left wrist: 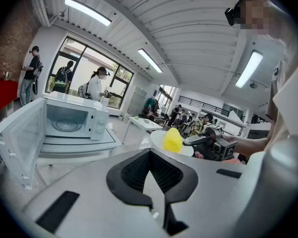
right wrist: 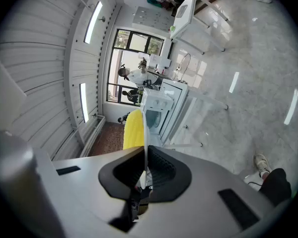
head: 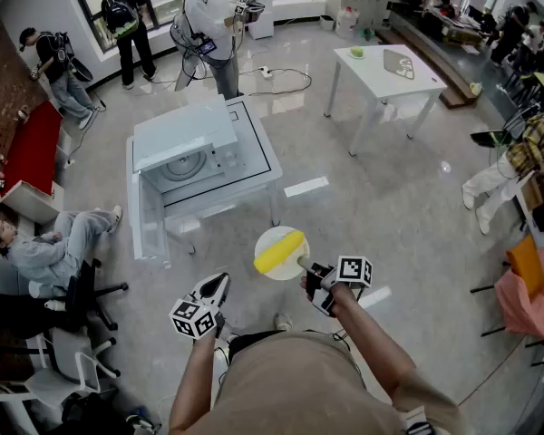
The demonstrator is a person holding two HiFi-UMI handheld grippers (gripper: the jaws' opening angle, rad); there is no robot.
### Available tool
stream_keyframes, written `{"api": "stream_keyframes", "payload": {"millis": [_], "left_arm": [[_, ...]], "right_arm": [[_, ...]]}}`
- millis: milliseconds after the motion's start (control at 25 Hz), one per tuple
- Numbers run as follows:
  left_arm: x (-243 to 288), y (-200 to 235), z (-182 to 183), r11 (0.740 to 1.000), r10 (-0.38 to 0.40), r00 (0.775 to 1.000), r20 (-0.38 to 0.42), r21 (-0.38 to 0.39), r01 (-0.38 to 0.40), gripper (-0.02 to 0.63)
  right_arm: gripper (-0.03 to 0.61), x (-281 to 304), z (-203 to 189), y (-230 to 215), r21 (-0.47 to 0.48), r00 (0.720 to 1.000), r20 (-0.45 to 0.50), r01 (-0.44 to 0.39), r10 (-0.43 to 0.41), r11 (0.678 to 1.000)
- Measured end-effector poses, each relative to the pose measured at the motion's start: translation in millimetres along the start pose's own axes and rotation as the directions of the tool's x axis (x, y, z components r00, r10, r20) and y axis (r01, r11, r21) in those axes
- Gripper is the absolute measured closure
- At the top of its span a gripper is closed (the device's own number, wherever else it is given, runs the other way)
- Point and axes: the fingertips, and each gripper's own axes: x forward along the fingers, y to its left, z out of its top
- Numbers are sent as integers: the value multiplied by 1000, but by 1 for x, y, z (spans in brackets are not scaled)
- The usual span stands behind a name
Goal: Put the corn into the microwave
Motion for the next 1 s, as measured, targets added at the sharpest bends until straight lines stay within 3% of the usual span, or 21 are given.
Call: {"api": "stream_keyframes", "payload": {"millis": [360, 1000], "left_arm": [[11, -9, 4, 1000, -4, 1000, 11, 9, 4, 612], [5, -7, 9, 1000, 24, 1000, 13, 15, -24, 612]], "right_arm": [[558, -10, 13, 4, -49, 1000, -4, -4, 4, 999], [551, -6, 17, 15, -51, 999, -16, -37, 36, 998]]}}
